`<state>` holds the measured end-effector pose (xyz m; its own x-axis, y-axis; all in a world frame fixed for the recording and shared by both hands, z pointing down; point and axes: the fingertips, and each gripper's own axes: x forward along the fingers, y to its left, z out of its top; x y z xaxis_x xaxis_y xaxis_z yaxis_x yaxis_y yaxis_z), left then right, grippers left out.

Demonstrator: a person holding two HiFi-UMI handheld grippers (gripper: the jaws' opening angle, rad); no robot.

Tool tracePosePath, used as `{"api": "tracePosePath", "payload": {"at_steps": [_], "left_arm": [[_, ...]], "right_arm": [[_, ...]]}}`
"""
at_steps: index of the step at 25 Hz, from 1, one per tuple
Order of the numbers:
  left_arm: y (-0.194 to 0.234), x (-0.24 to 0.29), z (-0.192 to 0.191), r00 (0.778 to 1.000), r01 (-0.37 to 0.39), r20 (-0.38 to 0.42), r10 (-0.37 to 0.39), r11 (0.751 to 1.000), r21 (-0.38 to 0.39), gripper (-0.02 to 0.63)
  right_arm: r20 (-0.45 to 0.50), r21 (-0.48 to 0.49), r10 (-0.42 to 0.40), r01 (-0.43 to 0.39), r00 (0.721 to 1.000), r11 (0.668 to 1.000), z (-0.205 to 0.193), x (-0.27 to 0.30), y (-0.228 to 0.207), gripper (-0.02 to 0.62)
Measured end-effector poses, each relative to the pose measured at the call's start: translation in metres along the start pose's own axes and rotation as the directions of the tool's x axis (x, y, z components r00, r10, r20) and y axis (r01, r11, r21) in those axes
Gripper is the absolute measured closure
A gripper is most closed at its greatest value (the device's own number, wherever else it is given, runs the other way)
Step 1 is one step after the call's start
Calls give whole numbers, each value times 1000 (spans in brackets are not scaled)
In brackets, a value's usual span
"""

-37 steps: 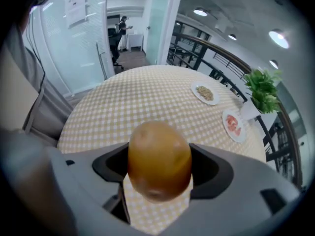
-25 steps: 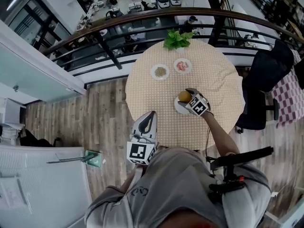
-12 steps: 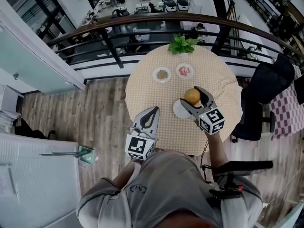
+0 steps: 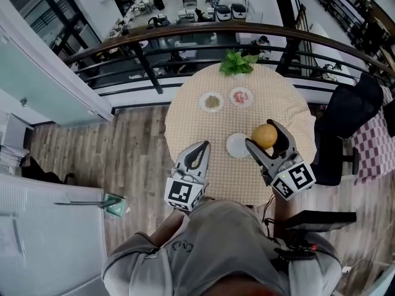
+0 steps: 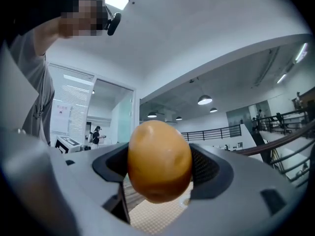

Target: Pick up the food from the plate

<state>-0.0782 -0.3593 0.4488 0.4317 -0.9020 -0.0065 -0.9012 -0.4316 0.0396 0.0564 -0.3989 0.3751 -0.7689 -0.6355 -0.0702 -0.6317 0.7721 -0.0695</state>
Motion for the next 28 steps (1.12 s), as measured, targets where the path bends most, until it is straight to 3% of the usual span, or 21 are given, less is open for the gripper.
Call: {"api": "tracePosePath", "payload": {"at_steps": [8,28], "left_arm": [[5,-4,-1,1000,-17,-1,17,1000,-3,595],[10,-3,-4,1000,-29,0,29,999,-22,595]], "right_arm": [[-28,-42,21,-22,999,999,-12,7,10,245],[-106,-53,-19,13,994,999,-39,7,-7,245]]}}
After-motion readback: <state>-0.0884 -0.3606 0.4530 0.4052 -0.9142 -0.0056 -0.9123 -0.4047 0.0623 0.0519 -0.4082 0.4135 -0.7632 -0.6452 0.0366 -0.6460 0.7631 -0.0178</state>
